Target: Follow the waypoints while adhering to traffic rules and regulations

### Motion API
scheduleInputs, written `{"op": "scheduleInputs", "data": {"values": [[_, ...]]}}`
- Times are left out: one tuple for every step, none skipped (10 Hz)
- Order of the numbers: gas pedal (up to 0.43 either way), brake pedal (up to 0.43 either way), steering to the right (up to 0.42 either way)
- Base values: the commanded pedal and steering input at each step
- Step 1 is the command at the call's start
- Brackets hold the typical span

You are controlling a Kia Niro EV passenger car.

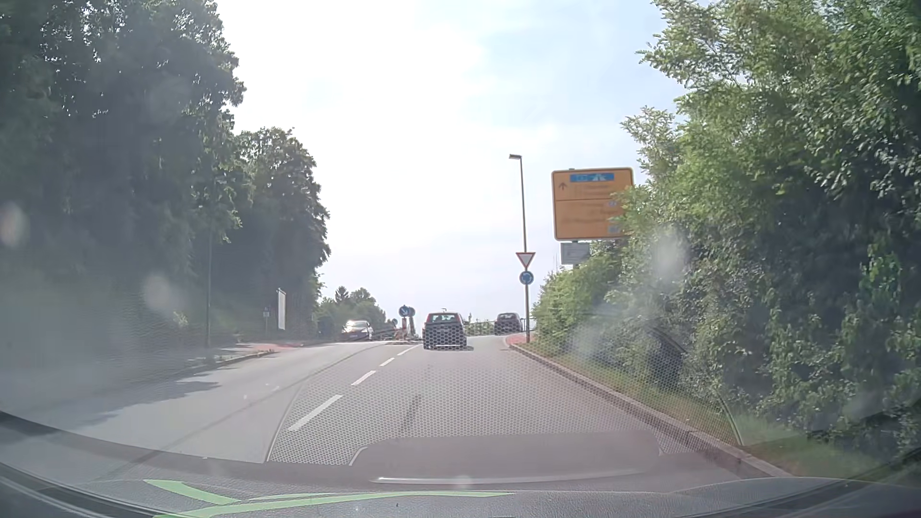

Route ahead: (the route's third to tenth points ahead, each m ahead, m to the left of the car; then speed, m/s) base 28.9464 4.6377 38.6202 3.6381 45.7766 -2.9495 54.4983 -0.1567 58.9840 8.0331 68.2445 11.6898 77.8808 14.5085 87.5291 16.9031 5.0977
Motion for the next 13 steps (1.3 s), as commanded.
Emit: {"op": "scheduleInputs", "data": {"values": [[0.339, 0.000, -0.011], [0.339, 0.000, -0.010], [0.331, 0.000, -0.008], [0.331, 0.000, -0.007], [0.319, 0.000, -0.006], [0.311, 0.000, -0.006], [0.299, 0.000, -0.006], [0.287, 0.000, -0.005], [0.280, 0.000, -0.005], [0.260, 0.000, -0.004], [0.248, 0.000, -0.005], [0.240, 0.000, -0.004], [0.240, 0.000, -0.004]]}}
